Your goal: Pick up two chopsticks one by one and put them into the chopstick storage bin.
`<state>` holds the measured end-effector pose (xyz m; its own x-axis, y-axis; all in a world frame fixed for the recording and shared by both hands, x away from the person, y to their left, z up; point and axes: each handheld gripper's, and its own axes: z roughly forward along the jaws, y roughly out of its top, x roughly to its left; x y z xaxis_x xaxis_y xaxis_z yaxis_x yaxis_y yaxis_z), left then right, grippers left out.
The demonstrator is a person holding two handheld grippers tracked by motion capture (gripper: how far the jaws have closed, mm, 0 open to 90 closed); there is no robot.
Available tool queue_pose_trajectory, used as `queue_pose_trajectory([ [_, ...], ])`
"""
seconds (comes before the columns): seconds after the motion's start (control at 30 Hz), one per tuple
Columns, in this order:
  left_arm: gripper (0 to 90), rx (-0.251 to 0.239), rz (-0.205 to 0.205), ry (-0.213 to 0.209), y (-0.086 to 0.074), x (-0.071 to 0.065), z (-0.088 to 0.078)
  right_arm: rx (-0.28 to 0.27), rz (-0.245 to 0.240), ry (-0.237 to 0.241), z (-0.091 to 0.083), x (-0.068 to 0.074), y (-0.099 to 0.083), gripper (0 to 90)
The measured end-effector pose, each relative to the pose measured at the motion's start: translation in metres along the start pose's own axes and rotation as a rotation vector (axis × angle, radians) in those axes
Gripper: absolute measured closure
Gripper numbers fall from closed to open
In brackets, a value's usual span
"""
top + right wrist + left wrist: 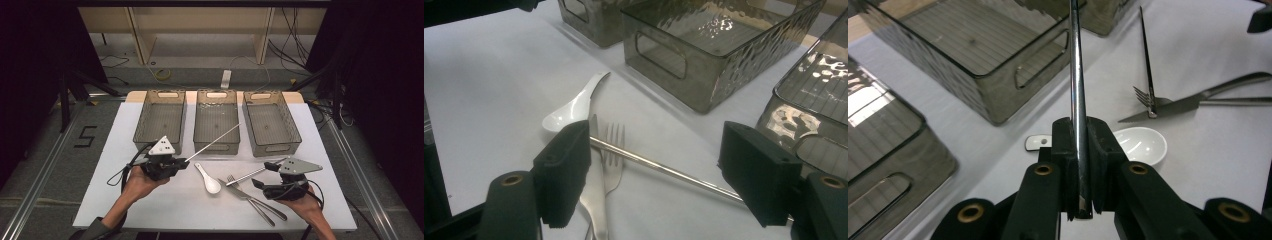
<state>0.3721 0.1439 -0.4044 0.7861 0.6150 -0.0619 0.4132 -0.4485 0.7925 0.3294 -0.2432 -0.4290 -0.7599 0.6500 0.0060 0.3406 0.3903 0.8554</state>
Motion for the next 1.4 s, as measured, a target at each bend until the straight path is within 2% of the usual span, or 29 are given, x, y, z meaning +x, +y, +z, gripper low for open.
queue_pose_trajectory([
  [0.2,83.1,-0.037,-0.065,0.064,0.002,0.017,-0.009,0.004,0.014,0.002,0.001,0.001,-0.002,29.5],
  [0.33,83.1,-0.071,-0.103,0.113,0.002,0.033,-0.015,-0.001,0.022,-0.001,0.001,0.001,-0.003,29.3],
  [0.4,83.1,-0.084,-0.139,0.135,0.003,0.042,-0.018,-0.003,0.029,-0.008,0.000,0.001,-0.003,29.4],
  [0.6,83.0,-0.103,-0.215,0.195,0.002,0.066,-0.020,-0.020,0.051,-0.020,-0.002,-0.002,-0.004,29.5],
  [0.87,83.1,-0.094,-0.282,0.257,0.001,0.090,-0.018,-0.022,0.055,-0.018,-0.002,-0.001,-0.005,29.1],
  [1.23,83.1,-0.043,-0.308,0.312,0.006,0.117,-0.011,-0.023,0.058,-0.016,-0.003,-0.002,-0.006,28.7],
  [1.4,83.0,-0.034,-0.344,0.329,0.002,0.127,-0.011,-0.019,0.060,-0.015,-0.003,-0.001,-0.006,28.7],
])
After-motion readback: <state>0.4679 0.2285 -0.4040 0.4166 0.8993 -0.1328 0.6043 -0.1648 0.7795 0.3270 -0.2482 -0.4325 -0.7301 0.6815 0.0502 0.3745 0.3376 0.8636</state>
